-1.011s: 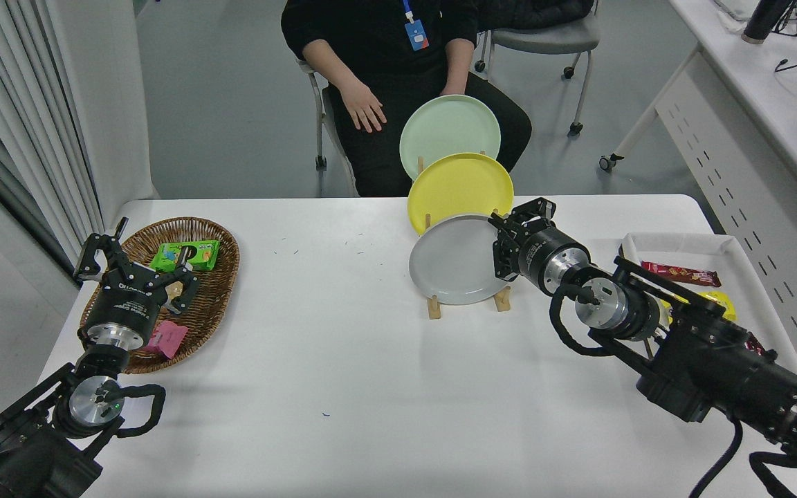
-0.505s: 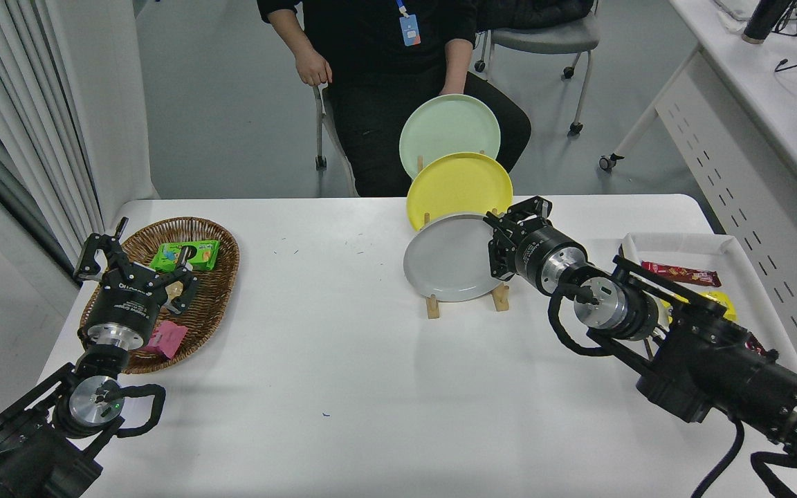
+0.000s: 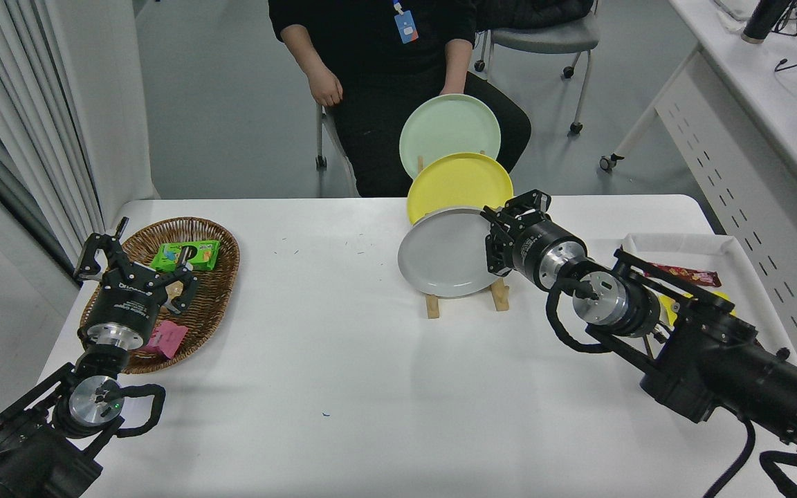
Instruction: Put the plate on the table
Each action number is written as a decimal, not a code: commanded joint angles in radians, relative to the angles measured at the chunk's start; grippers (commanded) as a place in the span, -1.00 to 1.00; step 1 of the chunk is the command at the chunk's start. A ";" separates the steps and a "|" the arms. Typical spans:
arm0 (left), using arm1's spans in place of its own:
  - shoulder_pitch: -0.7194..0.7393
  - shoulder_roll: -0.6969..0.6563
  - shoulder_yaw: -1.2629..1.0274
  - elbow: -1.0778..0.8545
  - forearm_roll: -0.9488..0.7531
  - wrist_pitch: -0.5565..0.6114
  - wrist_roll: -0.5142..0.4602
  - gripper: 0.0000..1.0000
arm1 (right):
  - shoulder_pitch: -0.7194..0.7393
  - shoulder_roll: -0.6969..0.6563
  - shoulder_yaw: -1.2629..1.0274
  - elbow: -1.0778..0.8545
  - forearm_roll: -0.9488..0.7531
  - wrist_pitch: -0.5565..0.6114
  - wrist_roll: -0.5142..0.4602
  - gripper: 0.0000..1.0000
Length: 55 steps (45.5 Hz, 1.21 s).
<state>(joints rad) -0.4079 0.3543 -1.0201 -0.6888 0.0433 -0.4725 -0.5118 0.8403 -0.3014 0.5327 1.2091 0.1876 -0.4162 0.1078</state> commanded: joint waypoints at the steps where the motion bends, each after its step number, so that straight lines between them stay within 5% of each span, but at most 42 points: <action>1: 0.001 0.000 0.000 0.000 0.000 0.000 -0.001 0.96 | 0.016 -0.031 0.027 0.064 0.000 -0.024 0.000 -1.00; 40: 0.000 0.000 0.000 0.000 0.000 0.000 0.001 0.96 | 0.214 -0.027 0.010 0.081 0.165 -0.078 -0.025 -1.00; 55: 0.000 0.000 0.000 0.000 0.000 0.000 0.001 0.96 | 0.327 -0.008 -0.160 0.078 0.305 -0.076 -0.014 -1.00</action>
<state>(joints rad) -0.4079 0.3543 -1.0201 -0.6888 0.0428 -0.4725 -0.5119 1.1075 -0.3207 0.4498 1.2888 0.4177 -0.4890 0.0863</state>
